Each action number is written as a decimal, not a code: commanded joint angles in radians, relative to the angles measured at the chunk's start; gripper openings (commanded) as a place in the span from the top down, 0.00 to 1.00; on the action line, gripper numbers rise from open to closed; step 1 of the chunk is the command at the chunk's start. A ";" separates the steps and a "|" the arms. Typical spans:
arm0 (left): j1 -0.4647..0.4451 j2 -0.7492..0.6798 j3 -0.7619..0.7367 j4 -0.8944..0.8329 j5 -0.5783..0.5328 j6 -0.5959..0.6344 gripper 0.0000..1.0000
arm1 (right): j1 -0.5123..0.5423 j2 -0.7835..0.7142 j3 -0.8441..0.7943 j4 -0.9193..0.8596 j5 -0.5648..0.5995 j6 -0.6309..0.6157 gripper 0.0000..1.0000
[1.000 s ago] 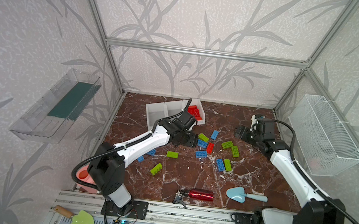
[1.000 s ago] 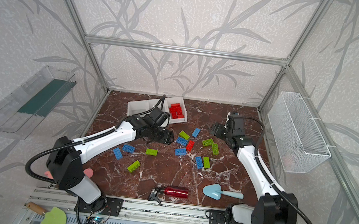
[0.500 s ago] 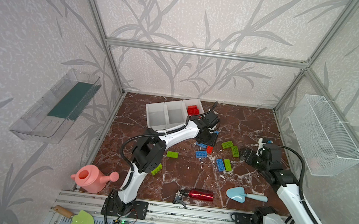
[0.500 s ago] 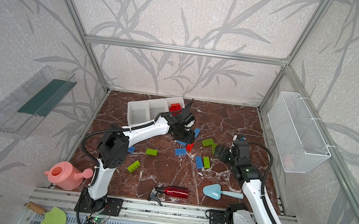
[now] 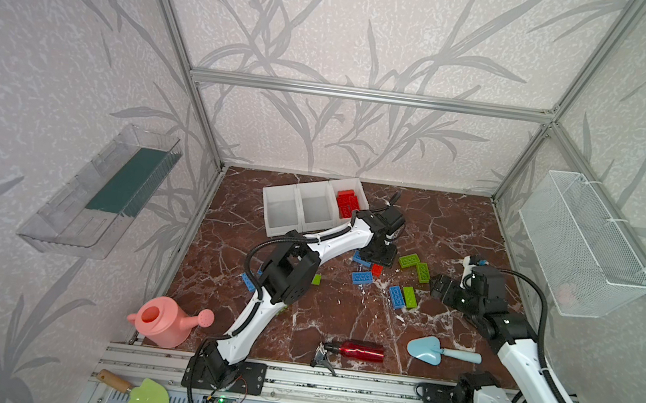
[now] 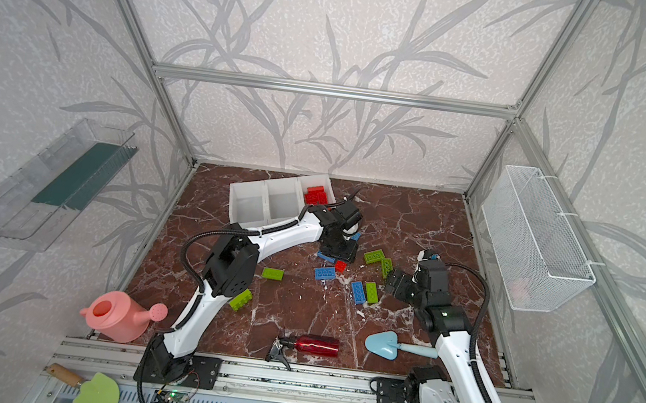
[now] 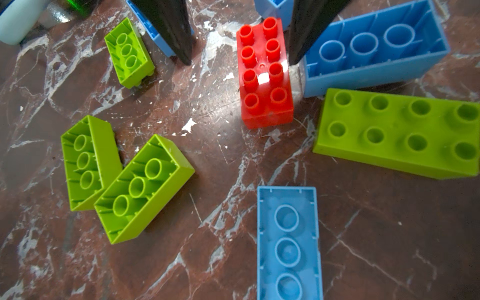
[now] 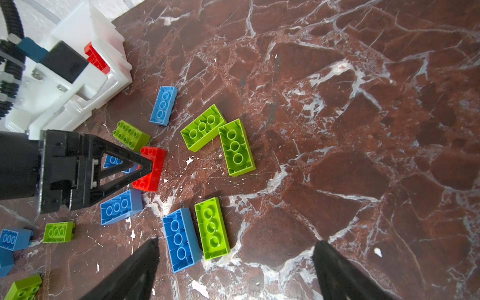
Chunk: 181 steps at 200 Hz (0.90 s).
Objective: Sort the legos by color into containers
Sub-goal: 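Grasp a red 2x4 brick with the left gripper while the right gripper withdraws, then carry the red brick with the left gripper into the compartment and release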
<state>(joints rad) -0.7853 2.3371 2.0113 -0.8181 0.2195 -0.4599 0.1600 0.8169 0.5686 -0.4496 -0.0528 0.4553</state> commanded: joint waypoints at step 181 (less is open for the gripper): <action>-0.004 -0.003 0.230 -0.177 -0.127 0.080 0.67 | 0.001 -0.012 -0.043 0.049 -0.076 -0.006 0.06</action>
<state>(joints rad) -0.8021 2.4084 2.1399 -0.9249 0.1295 -0.4259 0.1600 0.7898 0.5400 -0.4397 -0.0822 0.4412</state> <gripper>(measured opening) 0.333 0.938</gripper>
